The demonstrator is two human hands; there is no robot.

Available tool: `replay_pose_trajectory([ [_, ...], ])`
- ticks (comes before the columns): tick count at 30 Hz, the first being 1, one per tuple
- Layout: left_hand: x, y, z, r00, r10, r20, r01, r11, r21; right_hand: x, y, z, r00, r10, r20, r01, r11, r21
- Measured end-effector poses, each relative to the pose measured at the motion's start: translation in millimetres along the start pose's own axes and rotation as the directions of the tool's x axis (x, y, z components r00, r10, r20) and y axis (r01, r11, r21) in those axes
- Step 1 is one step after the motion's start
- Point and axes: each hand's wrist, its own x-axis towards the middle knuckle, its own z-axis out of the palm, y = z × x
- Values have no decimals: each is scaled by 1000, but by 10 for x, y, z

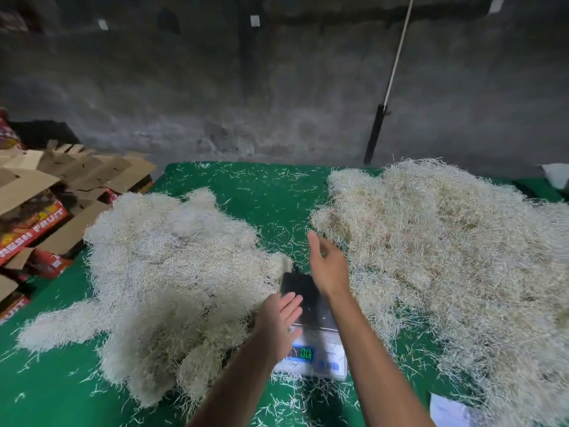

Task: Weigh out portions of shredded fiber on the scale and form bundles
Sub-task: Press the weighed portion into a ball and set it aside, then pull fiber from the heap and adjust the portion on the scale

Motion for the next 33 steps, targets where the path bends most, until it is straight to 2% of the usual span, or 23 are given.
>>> replay_pose_trajectory([
  [7, 129, -22, 170, 996, -4, 85, 2, 1000, 15, 36, 503, 29, 997, -7, -80, 7, 1000, 3],
  [10, 301, -97, 329, 990, -11, 144, 3, 998, 58, 75, 849, -93, 995, -18, -97, 9, 995, -95],
  [12, 473, -163, 451, 983, -13, 185, -4, 996, 88, 119, 1163, -259, 995, -4, -104, -20, 974, -226],
  [14, 643, -248, 590, 973, -30, 231, 0, 992, 129, 184, 1517, -461, 997, 18, -77, -50, 902, -430],
  [16, 794, -345, 749, 968, -54, 244, 8, 982, 186, 266, 1863, -619, 999, 42, 34, -9, 755, -655],
  [17, 867, -385, 831, 970, -69, 235, 17, 977, 214, 321, 2006, -671, 995, 58, 79, 17, 692, -722],
  [19, 1058, -460, 958, 975, -81, 206, 23, 963, 269, 442, 2210, -685, 990, 85, 115, 32, 653, -757],
  [21, 1249, -513, 1071, 978, -82, 194, 12, 940, 340, 587, 2360, -620, 987, 108, 117, 13, 677, -736],
  [23, 1426, -491, 1197, 978, -118, 173, 38, 913, 405, 695, 2467, -511, 987, 105, 120, -2, 760, -650],
  [26, 1664, -502, 1350, 984, -154, 86, 115, 930, 349, 785, 2608, -397, 999, 39, 8, -32, 892, -451],
  [28, 1762, -546, 1354, 987, -162, -7, 156, 939, 306, 829, 2585, -406, 979, 157, -133, -181, 964, -193],
  [30, 1927, -621, 1368, 989, -149, 2, 144, 955, 260, 860, 2463, -441, 958, 271, -99, -262, 961, 95],
  [32, 1960, -621, 1435, 981, -191, 21, 188, 977, 101, 879, 2341, -516, 991, 133, -4, -133, 988, 73],
  [33, 1930, -626, 1484, 994, -111, -6, 110, 973, 202, 869, 2302, -568, 998, 51, 38, -54, 995, 79],
])
